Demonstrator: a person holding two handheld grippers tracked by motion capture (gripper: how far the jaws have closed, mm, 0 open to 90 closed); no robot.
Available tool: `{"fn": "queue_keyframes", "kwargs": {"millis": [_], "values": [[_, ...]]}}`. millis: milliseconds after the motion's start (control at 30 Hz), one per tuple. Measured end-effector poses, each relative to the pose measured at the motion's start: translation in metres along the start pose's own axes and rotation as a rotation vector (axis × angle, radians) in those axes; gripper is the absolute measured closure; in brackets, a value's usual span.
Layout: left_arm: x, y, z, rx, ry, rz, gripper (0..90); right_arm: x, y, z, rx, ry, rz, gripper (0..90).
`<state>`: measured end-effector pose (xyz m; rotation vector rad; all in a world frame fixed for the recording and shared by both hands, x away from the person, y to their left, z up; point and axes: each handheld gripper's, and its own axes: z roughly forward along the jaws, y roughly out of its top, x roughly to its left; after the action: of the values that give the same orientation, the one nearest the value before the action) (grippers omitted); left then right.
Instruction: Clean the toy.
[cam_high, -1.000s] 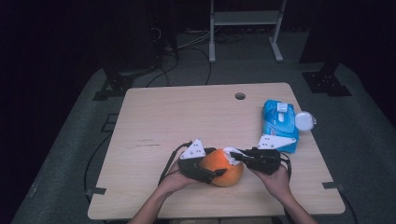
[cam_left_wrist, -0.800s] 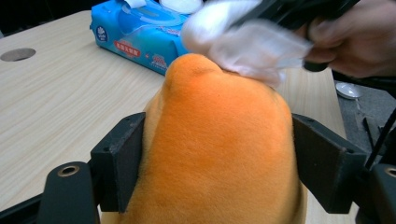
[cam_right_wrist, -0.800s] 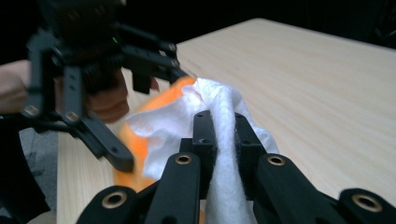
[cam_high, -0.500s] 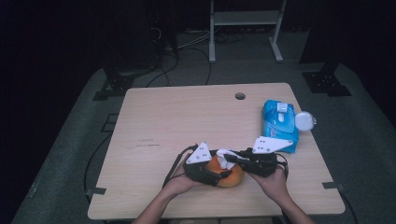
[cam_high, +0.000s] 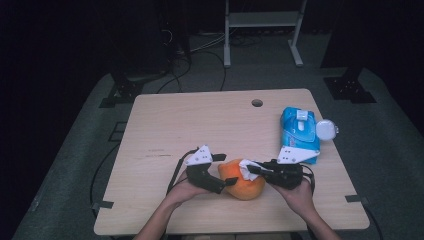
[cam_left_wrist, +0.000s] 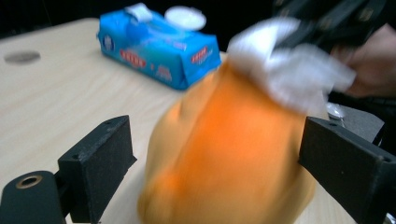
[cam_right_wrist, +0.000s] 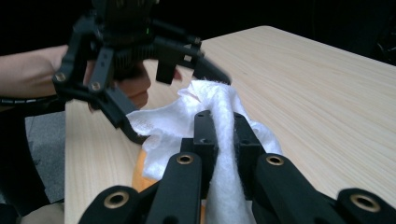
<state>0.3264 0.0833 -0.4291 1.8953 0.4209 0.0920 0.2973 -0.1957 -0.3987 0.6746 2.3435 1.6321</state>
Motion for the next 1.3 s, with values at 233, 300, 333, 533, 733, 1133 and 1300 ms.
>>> {"fn": "queue_keyframes", "kwargs": {"millis": [233,300,333,533,733,1133,1300], "values": [[-0.013,-0.001,0.011,0.020,-0.065,0.053,12.8,-0.018,-0.005,-0.015,-0.008,-0.034,0.048,82.7],[-0.012,-0.001,0.010,0.007,-0.074,0.053,13.6,-0.023,-0.007,-0.019,-0.014,-0.038,0.062,82.7],[-0.012,-0.001,0.011,0.001,-0.065,0.048,13.5,-0.025,-0.008,-0.020,-0.014,-0.038,0.073,82.6],[-0.008,-0.009,0.025,0.025,-0.037,-0.006,4.3,-0.023,-0.008,-0.019,-0.016,-0.023,0.064,82.5],[-0.014,-0.009,0.028,0.030,-0.025,0.016,13.3,-0.019,-0.006,-0.018,-0.017,-0.025,0.062,82.5],[-0.014,0.006,0.006,0.068,0.015,0.030,26.9,-0.024,-0.009,-0.008,-0.025,-0.015,0.096,82.5],[-0.009,0.002,0.006,0.046,0.033,-0.016,24.5,-0.025,-0.011,-0.005,-0.031,-0.005,0.096,82.4]]}}
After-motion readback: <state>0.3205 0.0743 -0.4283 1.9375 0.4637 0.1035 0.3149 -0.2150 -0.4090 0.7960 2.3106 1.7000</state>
